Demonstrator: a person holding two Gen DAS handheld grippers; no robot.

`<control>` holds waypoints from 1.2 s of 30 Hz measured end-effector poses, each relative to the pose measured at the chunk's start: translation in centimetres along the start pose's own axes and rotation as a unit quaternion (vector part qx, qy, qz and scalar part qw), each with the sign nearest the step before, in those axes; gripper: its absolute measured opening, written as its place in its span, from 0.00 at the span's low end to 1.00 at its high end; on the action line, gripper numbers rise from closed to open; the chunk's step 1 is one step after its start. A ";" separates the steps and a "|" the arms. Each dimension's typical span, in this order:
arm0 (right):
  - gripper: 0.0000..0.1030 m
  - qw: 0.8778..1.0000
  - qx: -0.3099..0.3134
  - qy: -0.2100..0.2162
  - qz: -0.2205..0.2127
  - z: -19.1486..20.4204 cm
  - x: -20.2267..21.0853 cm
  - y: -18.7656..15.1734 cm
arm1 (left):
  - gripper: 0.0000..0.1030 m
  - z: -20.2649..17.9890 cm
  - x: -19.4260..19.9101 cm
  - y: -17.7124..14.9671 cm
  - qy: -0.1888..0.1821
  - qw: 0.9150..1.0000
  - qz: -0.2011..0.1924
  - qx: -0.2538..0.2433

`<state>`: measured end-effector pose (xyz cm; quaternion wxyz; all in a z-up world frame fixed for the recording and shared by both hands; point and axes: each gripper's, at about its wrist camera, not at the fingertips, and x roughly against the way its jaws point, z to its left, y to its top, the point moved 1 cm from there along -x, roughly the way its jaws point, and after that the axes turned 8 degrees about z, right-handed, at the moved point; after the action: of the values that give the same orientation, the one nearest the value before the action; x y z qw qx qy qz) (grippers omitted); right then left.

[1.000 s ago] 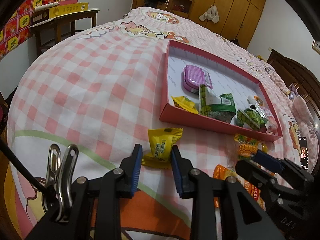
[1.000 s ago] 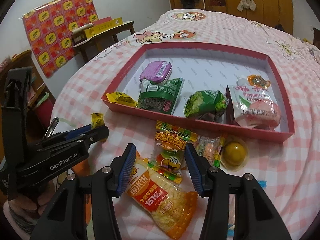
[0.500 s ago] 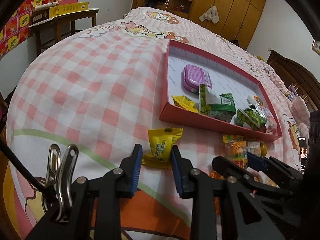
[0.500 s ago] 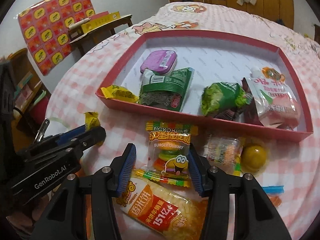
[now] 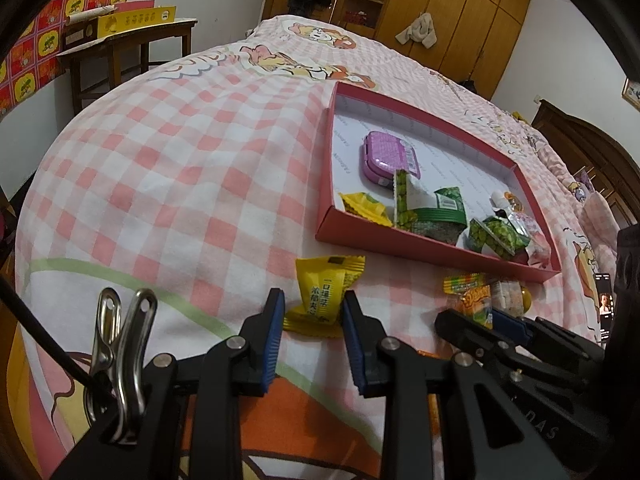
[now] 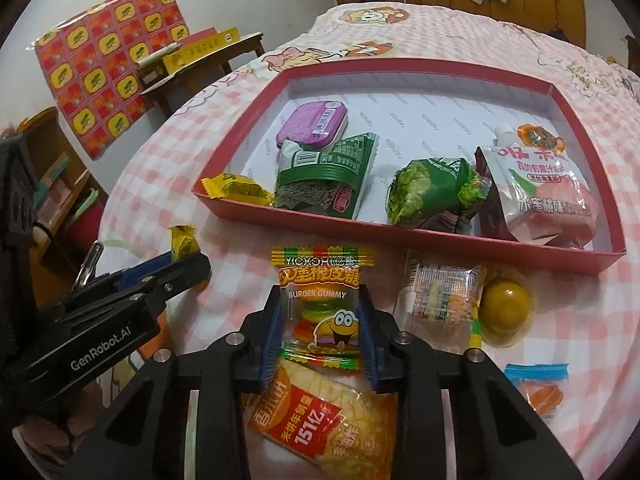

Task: Organize snacks
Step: 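Grasp the yellow wrapped candy with the left tool while the right tool grasps the burger gummy packet, then carry the yellow candy and gummy packet into the red box, opening both tools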

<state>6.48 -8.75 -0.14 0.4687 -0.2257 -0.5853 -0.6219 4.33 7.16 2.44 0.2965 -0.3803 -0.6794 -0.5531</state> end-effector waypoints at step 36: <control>0.33 0.996 -0.016 0.016 -0.092 -4.4 9.0 0.4 | 0.29 -5.8 5.6 2.2 -0.030 0.997 -0.038 -0.058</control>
<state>3.81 -15.68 6.59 0.4149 -0.1686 -0.5863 -0.6750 3.06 2.77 9.43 0.2321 -0.3873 -0.6689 -0.5906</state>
